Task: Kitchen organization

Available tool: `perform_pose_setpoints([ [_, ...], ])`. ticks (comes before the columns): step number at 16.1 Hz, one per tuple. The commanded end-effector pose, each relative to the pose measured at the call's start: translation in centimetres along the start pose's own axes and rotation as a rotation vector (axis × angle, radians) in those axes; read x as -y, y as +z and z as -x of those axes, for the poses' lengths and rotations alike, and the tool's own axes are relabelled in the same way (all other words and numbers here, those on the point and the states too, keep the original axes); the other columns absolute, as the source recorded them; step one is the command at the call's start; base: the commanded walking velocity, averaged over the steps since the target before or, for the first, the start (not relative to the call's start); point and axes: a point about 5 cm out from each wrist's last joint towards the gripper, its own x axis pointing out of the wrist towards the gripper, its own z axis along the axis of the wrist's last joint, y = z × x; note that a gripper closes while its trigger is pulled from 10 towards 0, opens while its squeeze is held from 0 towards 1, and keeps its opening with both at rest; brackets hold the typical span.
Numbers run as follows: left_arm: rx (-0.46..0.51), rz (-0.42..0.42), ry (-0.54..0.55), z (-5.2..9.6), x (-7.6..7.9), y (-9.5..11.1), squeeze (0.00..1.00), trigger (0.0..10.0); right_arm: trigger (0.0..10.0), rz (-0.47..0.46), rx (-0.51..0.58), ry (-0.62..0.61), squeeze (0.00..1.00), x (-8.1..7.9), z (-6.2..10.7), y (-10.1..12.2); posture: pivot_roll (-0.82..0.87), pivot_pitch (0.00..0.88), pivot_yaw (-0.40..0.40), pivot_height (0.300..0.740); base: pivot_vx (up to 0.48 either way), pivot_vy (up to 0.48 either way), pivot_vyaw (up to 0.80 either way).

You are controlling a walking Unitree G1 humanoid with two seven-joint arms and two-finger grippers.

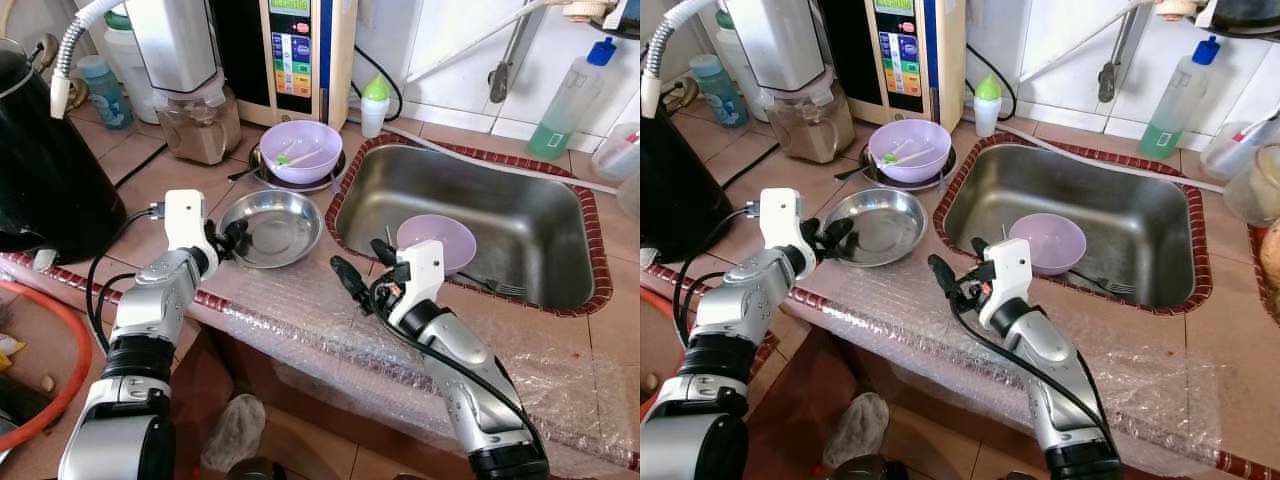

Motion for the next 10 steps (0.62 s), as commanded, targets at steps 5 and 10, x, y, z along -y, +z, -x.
perform_pose_setpoints([
  [5,-0.01,-0.006,0.004,-0.06,-0.26,0.26,0.0,0.0,10.0,0.0,0.002,-0.034,0.0,0.32,-0.32,0.37,0.0,0.0,0.074,0.74,0.0,0.0,0.0],
  [10,-0.009,-0.005,0.003,-0.04,-0.26,0.25,0.0,0.0,10.0,0.006,-0.007,-0.027,0.0,0.26,-0.39,0.32,0.0,0.0,0.074,0.74,0.0,0.0,0.0],
])
